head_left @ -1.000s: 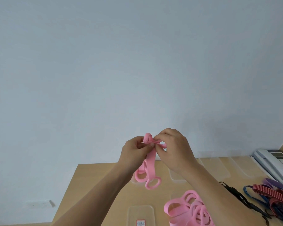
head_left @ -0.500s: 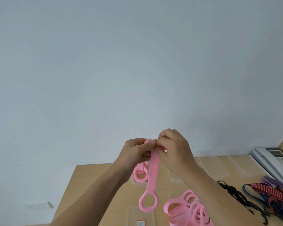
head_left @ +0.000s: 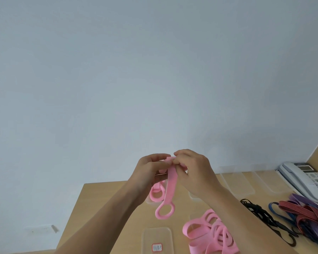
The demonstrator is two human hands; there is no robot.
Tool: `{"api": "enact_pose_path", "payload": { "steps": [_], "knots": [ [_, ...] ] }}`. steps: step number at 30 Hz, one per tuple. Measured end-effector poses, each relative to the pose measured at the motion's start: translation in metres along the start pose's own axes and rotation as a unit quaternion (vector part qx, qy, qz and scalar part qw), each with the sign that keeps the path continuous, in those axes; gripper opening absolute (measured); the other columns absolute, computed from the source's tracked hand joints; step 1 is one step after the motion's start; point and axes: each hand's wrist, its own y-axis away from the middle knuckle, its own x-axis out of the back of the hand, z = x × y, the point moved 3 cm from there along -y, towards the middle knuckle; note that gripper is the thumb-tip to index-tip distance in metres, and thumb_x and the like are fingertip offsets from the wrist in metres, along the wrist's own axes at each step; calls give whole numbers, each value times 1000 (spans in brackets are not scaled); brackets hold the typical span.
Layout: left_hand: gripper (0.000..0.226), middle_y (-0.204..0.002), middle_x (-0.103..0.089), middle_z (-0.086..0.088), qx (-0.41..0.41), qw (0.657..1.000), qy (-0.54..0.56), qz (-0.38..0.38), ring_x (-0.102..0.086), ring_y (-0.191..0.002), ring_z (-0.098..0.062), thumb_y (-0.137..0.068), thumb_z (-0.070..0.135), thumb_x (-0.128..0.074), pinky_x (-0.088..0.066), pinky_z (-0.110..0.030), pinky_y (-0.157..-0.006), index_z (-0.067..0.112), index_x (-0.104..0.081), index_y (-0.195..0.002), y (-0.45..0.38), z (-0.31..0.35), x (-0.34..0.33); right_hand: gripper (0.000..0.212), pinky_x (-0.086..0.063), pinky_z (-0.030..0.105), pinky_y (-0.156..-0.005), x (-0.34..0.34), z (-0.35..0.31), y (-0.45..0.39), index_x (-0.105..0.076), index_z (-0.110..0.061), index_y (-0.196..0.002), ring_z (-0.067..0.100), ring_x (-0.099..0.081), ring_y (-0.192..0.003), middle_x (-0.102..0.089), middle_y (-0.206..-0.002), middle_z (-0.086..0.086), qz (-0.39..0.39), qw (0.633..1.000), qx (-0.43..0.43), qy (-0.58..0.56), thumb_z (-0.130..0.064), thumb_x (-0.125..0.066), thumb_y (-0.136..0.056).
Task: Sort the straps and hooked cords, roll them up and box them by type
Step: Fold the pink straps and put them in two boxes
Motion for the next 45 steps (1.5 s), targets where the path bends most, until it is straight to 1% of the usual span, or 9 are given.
{"api": "enact_pose_path", "payload": {
  "steps": [7, 14, 20, 24, 27, 32, 36, 40, 45],
  "knots": [
    [19, -91, -76, -11, -18, 997, -59, 39, -74, -87, -24, -97, 0, -61, -59, -46, -96, 1, -73, -112, 4, 1, 3, 24, -59, 30, -73, -2, 1, 2, -79, -25, -92, 6, -68, -88, -72, -94, -11, -6, 993, -55, -103, -3, -71, -86],
    [19, -100, -79, -8, -31, 991, -122, 50, -75, -97, -29, -89, 13, -71, -60, -43, -93, 12, -75, -108, 6, 4, -3, 17, -57, 27, -71, 4, -1, -5, -77, -21, -91, 5, -69, -80, -73, -85, -16, -34, 978, -158, -133, -6, -73, -83],
    [34, -97, -79, -3, -29, 989, -134, 56, -76, -95, -25, -76, 23, -68, -58, -48, -95, 20, -72, -110, 9, 0, -3, 21, -55, 27, -76, 2, 0, -6, -77, -18, -100, 7, -68, -82, -74, -90, -9, -86, 980, -155, -92, -7, -70, -83],
    [37, -105, -77, -7, -8, 995, -77, 67, -76, -93, -24, -84, 16, -72, -60, -40, -90, 17, -64, -121, 8, -6, -1, 19, -54, 22, -76, 1, 2, -3, -77, -19, -103, 4, -65, -82, -69, -90, -11, -60, 985, -146, -67, -12, -73, -86],
    [39, -108, -76, -10, 20, 996, -41, 71, -76, -95, -27, -83, 20, -74, -59, -47, -94, 12, -64, -121, 9, -9, -1, 11, -49, 17, -71, 1, 1, 0, -77, -21, -96, 1, -62, -78, -66, -85, -14, -30, 990, -119, -65, -15, -75, -87],
    [27, -100, -79, -10, 68, 994, -37, 71, -75, -95, -36, -95, 27, -71, -61, -47, -90, 18, -65, -120, 11, -17, -5, 19, -54, 27, -74, 2, 0, 3, -77, -13, -98, 11, -64, -78, -69, -92, -2, 18, 994, -97, -47, -4, -75, -82],
    [26, -97, -79, -12, 68, 995, -34, 65, -76, -92, -32, -98, 24, -68, -62, -42, -85, 21, -63, -123, 13, -17, -7, 20, -51, 21, -68, 2, -1, 5, -77, -15, -92, 5, -60, -73, -66, -87, -5, 42, 997, -49, -30, 0, -76, -79],
    [33, -99, -77, -20, 57, 997, -16, 55, -71, -80, -30, -92, 18, -73, -56, -45, -86, 18, -64, -123, 12, -12, -6, 10, -52, 28, -58, 2, -6, 8, -79, -19, -86, 7, -59, -70, -62, -82, -7, 62, 997, -25, -49, -16, -69, -85],
    [33, -104, -76, -24, 51, 997, 4, 51, -70, -84, -34, -91, 19, -76, -51, -57, -100, 18, -65, -122, 14, -7, -3, 24, -53, 28, -59, 5, -10, 10, -80, -17, -87, 12, -60, -71, -62, -81, -5, 67, 995, -16, -65, -30, -60, -88]
  ]
}}
